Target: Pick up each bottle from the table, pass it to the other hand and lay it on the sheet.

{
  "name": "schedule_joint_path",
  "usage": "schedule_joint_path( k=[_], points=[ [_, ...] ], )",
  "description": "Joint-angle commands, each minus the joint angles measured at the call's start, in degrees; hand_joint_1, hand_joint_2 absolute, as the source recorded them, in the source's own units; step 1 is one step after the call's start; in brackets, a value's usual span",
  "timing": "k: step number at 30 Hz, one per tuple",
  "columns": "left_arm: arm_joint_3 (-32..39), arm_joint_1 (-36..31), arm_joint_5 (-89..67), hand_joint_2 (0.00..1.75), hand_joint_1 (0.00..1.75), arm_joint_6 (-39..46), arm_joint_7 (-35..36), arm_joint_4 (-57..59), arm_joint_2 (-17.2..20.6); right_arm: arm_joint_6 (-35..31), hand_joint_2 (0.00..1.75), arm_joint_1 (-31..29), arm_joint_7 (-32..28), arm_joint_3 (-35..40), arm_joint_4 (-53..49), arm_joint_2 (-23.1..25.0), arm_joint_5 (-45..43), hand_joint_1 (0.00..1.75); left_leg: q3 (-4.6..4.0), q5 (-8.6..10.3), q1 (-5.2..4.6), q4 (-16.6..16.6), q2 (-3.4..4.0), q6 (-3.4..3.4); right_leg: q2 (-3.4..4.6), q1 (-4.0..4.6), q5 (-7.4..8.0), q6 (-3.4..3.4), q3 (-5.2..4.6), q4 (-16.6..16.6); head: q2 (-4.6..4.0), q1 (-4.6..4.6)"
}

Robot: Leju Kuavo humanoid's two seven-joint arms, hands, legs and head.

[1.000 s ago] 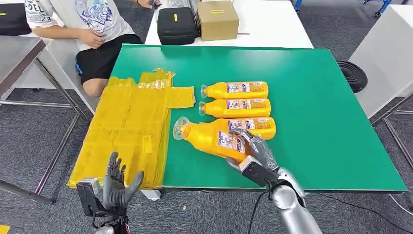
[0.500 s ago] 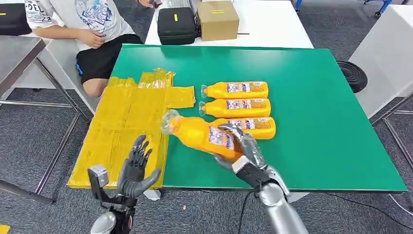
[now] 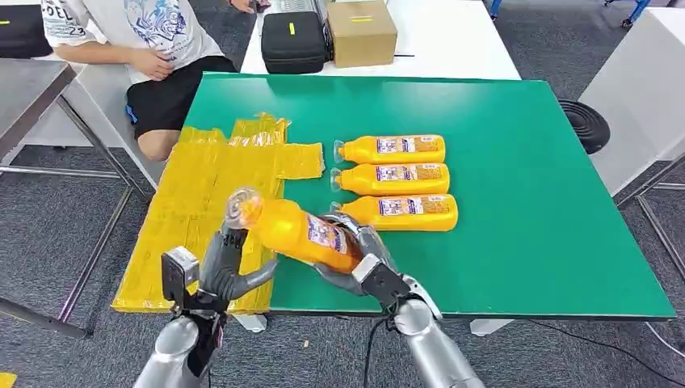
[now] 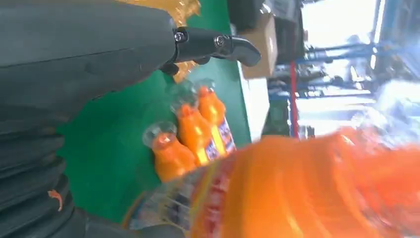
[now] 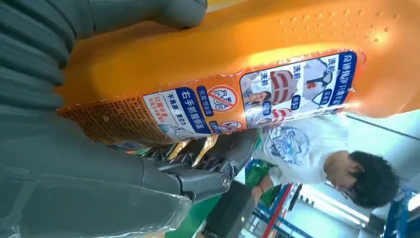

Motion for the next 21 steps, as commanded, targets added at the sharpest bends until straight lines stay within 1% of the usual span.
schedule_joint_path(
  k=[1, 2, 5, 7, 8, 9, 10, 13, 15, 18, 20, 21],
  points=[
    [-1.8, -4.5, 6.0, 1.75, 0.00, -7.1, 1.5, 5.8, 1.8, 0.4, 1.75, -3.3, 0.2, 2.0, 7.1, -0.3, 0.9, 1.75, 0.12, -0.01, -0.01, -0.1, 0.00, 0.00, -0.04, 0.01, -0.02, -0.08, 0.13, -0.1, 0.00, 0.00],
    [-2.1, -4.7, 7.1, 1.75, 0.00, -8.3, 1.7, 6.1, 1.9, 0.4, 1.75, -3.2, 0.2, 2.0, 7.3, -0.2, 1.1, 1.75, 0.22, -0.05, 0.02, -0.1, 0.02, -0.01, -0.05, 0.05, -0.04, -0.13, 0.23, -0.1, 0.00, 0.02],
    [-2.1, -4.7, 7.1, 1.75, 0.00, -8.3, 1.7, 6.1, 1.9, 0.4, 1.75, -3.1, 0.2, 2.0, 7.3, -0.2, 1.1, 1.75, 0.19, -0.05, 0.02, 0.0, 0.01, -0.01, -0.05, 0.04, -0.05, -0.11, 0.19, -0.1, 0.00, 0.00],
    [-3.2, -4.9, 15.5, 1.75, 0.00, -17.7, 4.3, 7.9, 2.5, 0.5, 1.75, -3.7, 0.1, 1.9, 8.5, 0.1, 1.6, 1.75, 0.10, -0.02, -0.01, 0.0, 0.02, -0.01, -0.04, 0.01, -0.03, -0.09, 0.08, 0.0, 0.00, 0.00],
    [-3.2, -4.8, 17.0, 1.75, 0.00, -19.5, 4.9, 8.5, 2.5, 0.3, 1.75, -3.8, 0.1, 1.8, 8.8, 0.2, 1.8, 1.75, 0.16, -0.04, 0.00, -0.1, 0.02, -0.01, -0.05, 0.03, -0.04, -0.12, 0.15, -0.1, 0.00, 0.00],
    [-3.9, -5.0, 21.2, 1.75, 0.00, -24.3, 6.6, 9.7, 2.5, 0.1, 1.75, -3.9, 0.0, 1.9, 8.9, 0.1, 2.0, 1.75, 0.10, -0.03, 0.00, -0.1, 0.05, -0.01, -0.01, 0.02, -0.02, -0.10, 0.07, -0.1, 0.00, 0.00],
    [-4.1, -5.2, 22.2, 1.75, 0.00, -25.3, 7.1, 10.4, 2.5, -0.1, 1.75, -4.0, 0.0, 1.9, 9.1, 0.0, 2.2, 1.75, 0.21, -0.05, 0.01, -0.1, 0.06, -0.02, -0.02, 0.04, -0.05, -0.15, 0.19, -0.1, 0.00, 0.00],
    [-4.7, -6.1, 23.4, 1.75, 0.00, -26.1, 7.9, 12.1, 2.2, -0.9, 1.75, -3.6, 0.1, 1.6, 8.5, -0.1, 2.8, 1.75, 0.06, -0.02, -0.01, -0.1, 0.04, 0.00, -0.02, 0.01, -0.02, -0.08, 0.04, -0.1, 0.00, 0.00],
    [-5.2, -6.6, 23.9, 1.75, 0.00, -26.9, 8.5, 12.8, 2.3, -1.0, 1.75, -3.5, 0.2, 1.5, 8.2, 0.0, 3.0, 1.75, 0.08, -0.02, -0.01, -0.1, 0.03, 0.00, -0.03, 0.01, -0.03, -0.09, 0.05, -0.1, 0.00, 0.00],
    [-6.0, -7.0, 23.6, 1.75, 0.00, -26.6, 8.8, 13.5, 2.5, -1.2, 1.75, -3.4, 0.3, 1.5, 7.6, 0.2, 3.5, 1.75, 0.36, -0.11, 0.03, -0.1, 0.02, -0.01, -0.11, 0.09, -0.11, -0.24, 0.38, -0.1, 0.00, 0.00],
    [-7.5, -7.7, 21.9, 1.75, 0.00, -26.1, 9.1, 14.0, 2.8, -1.2, 1.75, -3.3, 0.4, 1.5, 6.8, 0.5, 3.8, 1.75, 0.14, -0.06, 0.01, 0.0, 0.03, 0.00, -0.05, 0.04, -0.06, -0.13, 0.13, -0.1, 0.00, 0.00],
    [-8.5, -8.1, 20.6, 1.75, 0.00, -25.6, 9.2, 14.4, 3.0, -1.1, 1.75, -3.3, 0.4, 1.7, 6.5, 0.6, 3.9, 1.75, 0.26, -0.10, 0.02, -0.1, 0.05, -0.01, -0.06, 0.06, -0.09, -0.18, 0.26, -0.1, 0.00, 0.00]
  ],
)
